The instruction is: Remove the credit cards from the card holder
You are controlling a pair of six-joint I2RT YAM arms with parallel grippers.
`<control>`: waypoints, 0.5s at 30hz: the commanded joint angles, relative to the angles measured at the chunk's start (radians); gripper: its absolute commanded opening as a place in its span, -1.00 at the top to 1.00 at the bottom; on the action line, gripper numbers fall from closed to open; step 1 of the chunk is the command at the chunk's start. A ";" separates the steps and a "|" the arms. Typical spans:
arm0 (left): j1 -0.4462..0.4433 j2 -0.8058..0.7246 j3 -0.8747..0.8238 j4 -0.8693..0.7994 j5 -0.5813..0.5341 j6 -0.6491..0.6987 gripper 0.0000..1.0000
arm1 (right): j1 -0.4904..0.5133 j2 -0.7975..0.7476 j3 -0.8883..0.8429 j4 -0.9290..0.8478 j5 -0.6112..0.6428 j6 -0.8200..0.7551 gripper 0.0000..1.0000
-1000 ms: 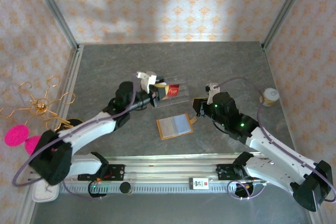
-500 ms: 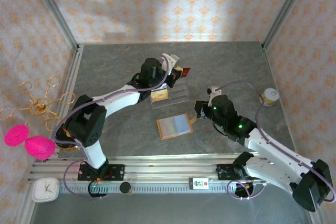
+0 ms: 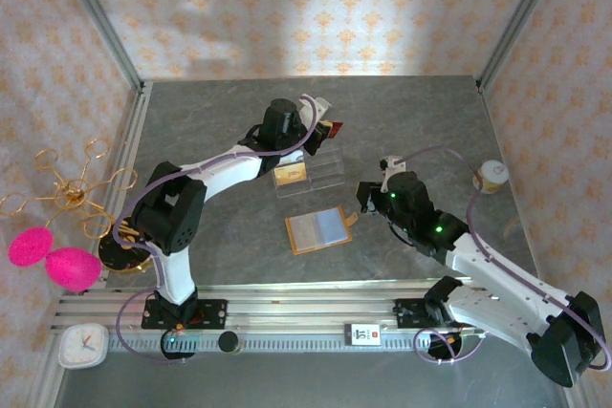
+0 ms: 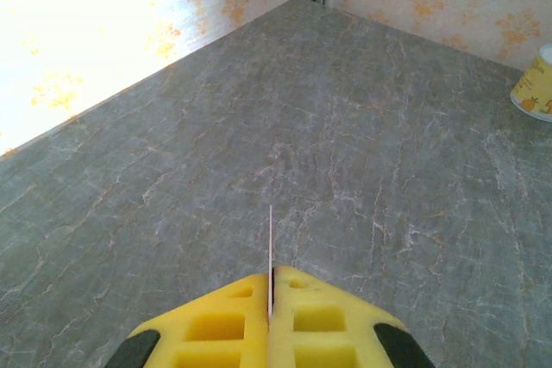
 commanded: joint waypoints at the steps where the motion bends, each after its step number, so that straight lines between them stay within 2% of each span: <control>1: 0.010 0.018 0.041 -0.031 0.044 0.039 1.00 | -0.009 -0.005 0.016 0.013 0.023 -0.016 0.72; 15: 0.043 0.091 0.143 -0.186 0.128 0.112 1.00 | -0.025 -0.004 0.019 0.014 0.009 -0.016 0.72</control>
